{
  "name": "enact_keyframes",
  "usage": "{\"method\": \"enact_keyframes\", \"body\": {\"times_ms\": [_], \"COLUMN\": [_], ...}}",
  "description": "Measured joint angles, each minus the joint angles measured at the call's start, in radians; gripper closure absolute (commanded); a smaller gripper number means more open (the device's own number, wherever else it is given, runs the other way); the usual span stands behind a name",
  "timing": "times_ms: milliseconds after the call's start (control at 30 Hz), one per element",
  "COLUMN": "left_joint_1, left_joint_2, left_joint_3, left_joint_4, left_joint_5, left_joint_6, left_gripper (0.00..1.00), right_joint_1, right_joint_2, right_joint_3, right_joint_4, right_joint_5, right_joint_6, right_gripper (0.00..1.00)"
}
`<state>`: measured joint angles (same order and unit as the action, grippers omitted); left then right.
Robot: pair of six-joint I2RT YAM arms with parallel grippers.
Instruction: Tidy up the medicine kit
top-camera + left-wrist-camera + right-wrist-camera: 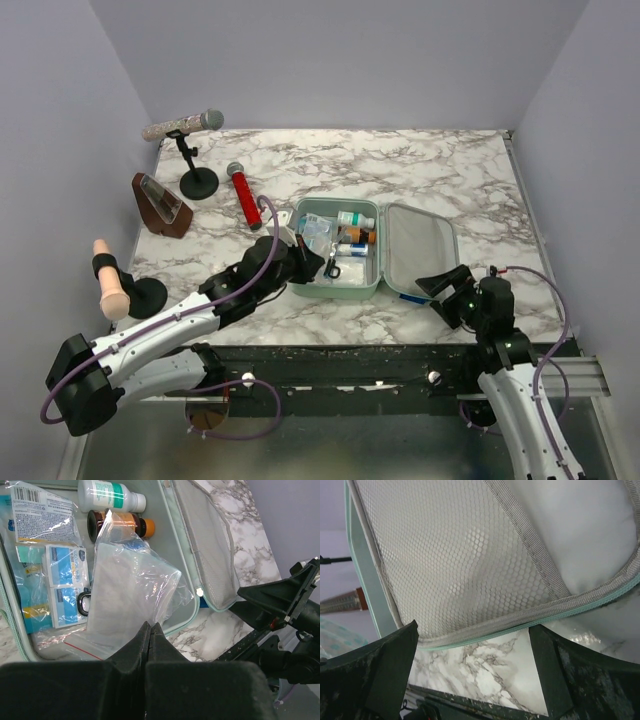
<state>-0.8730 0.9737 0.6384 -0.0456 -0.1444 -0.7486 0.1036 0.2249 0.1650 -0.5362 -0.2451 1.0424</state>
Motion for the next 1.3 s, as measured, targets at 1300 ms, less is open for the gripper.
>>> {"method": "enact_keyframes", "body": {"times_ms": [1300], "left_joint_1": [-0.002], "left_joint_2": [-0.022], "left_joint_3": [0.0], "left_joint_4": [-0.032], "left_joint_5": [-0.021], "left_joint_6": [0.046], "left_gripper": [1.0], "right_joint_1": [0.0], "right_joint_2": [0.452], "right_joint_3": [0.351], "right_joint_4": [0.595], "right_joint_5": [0.007], "right_joint_6": [-0.315], "right_gripper": [0.03]}}
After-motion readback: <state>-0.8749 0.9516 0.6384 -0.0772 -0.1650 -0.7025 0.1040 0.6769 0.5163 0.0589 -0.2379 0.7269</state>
